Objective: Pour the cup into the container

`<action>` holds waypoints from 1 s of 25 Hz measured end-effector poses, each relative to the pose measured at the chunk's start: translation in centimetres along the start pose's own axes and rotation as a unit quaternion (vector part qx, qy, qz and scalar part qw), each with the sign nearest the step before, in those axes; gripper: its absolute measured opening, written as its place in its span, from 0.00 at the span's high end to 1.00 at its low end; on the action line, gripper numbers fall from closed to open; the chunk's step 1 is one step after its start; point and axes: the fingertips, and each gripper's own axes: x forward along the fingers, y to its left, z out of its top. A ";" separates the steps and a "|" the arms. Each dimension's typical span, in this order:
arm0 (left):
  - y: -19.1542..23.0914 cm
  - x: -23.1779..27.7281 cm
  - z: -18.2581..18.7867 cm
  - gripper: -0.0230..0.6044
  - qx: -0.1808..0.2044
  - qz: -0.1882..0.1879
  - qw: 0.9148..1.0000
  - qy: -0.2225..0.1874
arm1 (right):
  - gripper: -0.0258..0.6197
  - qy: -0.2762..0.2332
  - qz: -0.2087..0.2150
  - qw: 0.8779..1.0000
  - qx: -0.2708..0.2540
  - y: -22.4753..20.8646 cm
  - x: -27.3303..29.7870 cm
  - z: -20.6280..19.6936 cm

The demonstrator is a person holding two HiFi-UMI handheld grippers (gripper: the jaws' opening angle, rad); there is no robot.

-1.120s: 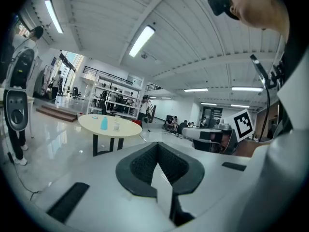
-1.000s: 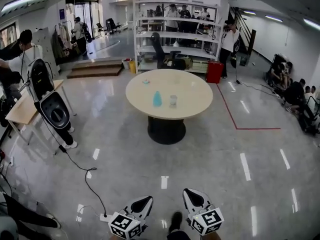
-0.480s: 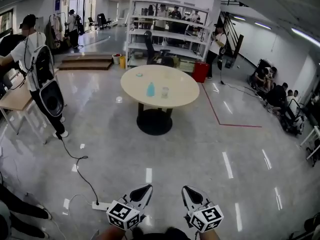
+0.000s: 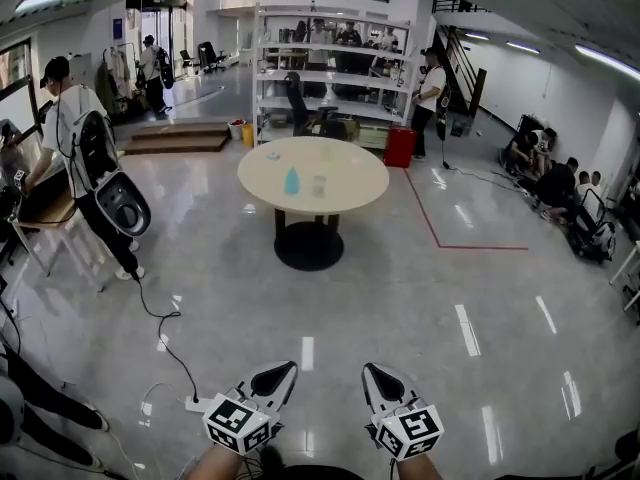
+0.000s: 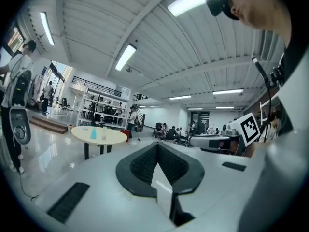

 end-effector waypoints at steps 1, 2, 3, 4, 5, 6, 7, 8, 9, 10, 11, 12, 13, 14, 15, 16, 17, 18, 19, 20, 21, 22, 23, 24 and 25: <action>-0.8 -0.1 -0.2 0.96 -0.002 0.006 1.000 0.003 | 0.95 0.000 -0.002 1.000 0.006 -0.6 -1.0 -0.2; -1.6 -0.2 -0.5 0.96 -0.005 0.011 1.000 0.006 | 0.95 0.000 -0.002 1.000 0.012 -1.0 -1.8 -0.5; -2.3 -0.5 -0.8 0.96 -0.008 0.016 1.000 0.010 | 0.95 0.000 -0.001 1.000 0.016 -1.3 -2.6 -0.7; -2.8 -0.6 -1.2 0.96 -0.009 0.021 1.000 0.013 | 0.95 0.000 0.001 1.000 0.019 -1.6 -3.2 -0.9; -3.2 -0.7 -1.5 0.96 -0.007 0.026 1.000 0.016 | 0.95 0.000 0.003 1.000 0.020 -1.9 -3.5 -1.1; -3.5 -0.6 -1.7 0.96 -0.006 0.031 0.999 0.019 | 0.95 -0.001 0.006 1.000 0.022 -2.3 -3.7 -1.2; -3.7 -0.5 -1.8 0.96 -0.006 0.035 0.999 0.019 | 0.95 -0.002 0.008 1.000 0.022 -2.7 -3.8 -1.2; -3.8 -0.4 -1.8 0.96 -0.007 0.039 0.999 0.019 | 0.95 -0.002 0.010 1.000 0.022 -2.9 -3.8 -1.2; -3.9 -0.4 -1.7 0.96 -0.007 0.041 0.999 0.019 | 0.95 -0.001 0.011 1.000 0.021 -3.0 -3.7 -1.2; -4.1 -0.6 -1.6 0.96 -0.007 0.041 0.999 0.019 | 0.95 0.000 0.012 1.000 0.021 -2.9 -3.8 -1.1; -4.4 -0.8 -1.5 0.96 -0.006 0.040 0.999 0.019 | 0.95 0.002 0.011 1.000 0.022 -2.7 -4.0 -1.1; -4.6 -1.0 -1.3 0.96 -0.002 0.037 0.999 0.019 | 0.95 0.004 0.008 1.000 0.024 -2.5 -4.2 -1.0; -4.6 -1.2 -1.1 0.96 0.003 0.034 0.999 0.019 | 0.95 0.004 0.004 1.000 0.027 -2.3 -4.3 -0.8; -4.6 -1.4 -0.8 0.96 0.010 0.031 0.999 0.017 | 0.95 0.002 0.000 1.000 0.029 -2.1 -4.3 -0.5; -4.4 -1.6 -0.3 0.96 0.017 0.027 0.999 0.013 | 0.95 -0.001 -0.002 1.000 0.029 -1.8 -4.2 -0.1; -4.2 -1.9 0.3 0.96 0.020 0.025 0.999 0.009 | 0.95 -0.004 -0.002 1.000 0.026 -1.4 -4.0 0.2; -3.8 -2.3 0.7 0.96 0.021 0.026 0.999 0.003 | 0.95 -0.007 0.001 1.000 0.022 -0.9 -3.8 0.6; -3.3 -2.6 1.0 0.96 0.017 0.029 0.999 -0.001 | 0.95 -0.007 0.003 1.000 0.017 -0.5 -3.5 0.9; -2.8 -3.0 1.1 0.96 0.011 0.034 0.999 -0.003 | 0.95 -0.007 0.004 1.000 0.015 -0.1 -3.3 1.1; -2.4 -3.2 1.1 0.96 0.005 0.038 0.999 -0.004 | 0.95 -0.007 0.003 1.000 0.014 0.1 -3.1 1.1; -2.1 -3.5 1.0 0.96 0.000 0.040 0.999 -0.005 | 0.95 -0.005 0.001 1.000 0.014 0.3 -3.0 1.2; -1.9 -3.7 0.9 0.96 -0.002 0.041 0.999 -0.005 | 0.95 -0.003 -0.001 1.000 0.014 0.5 -2.9 1.2; -1.7 -3.8 1.0 0.96 -0.002 0.042 0.999 -0.006 | 0.95 -0.001 -0.001 1.000 0.014 0.7 -2.8 1.2; -1.6 -4.0 1.2 0.96 0.000 0.042 0.999 -0.008 | 0.95 0.000 0.000 1.000 0.014 0.9 -2.7 1.2; -1.4 -4.2 1.5 0.96 0.002 0.042 0.999 -0.011 | 0.95 0.000 0.001 1.000 0.013 1.1 -2.5 1.3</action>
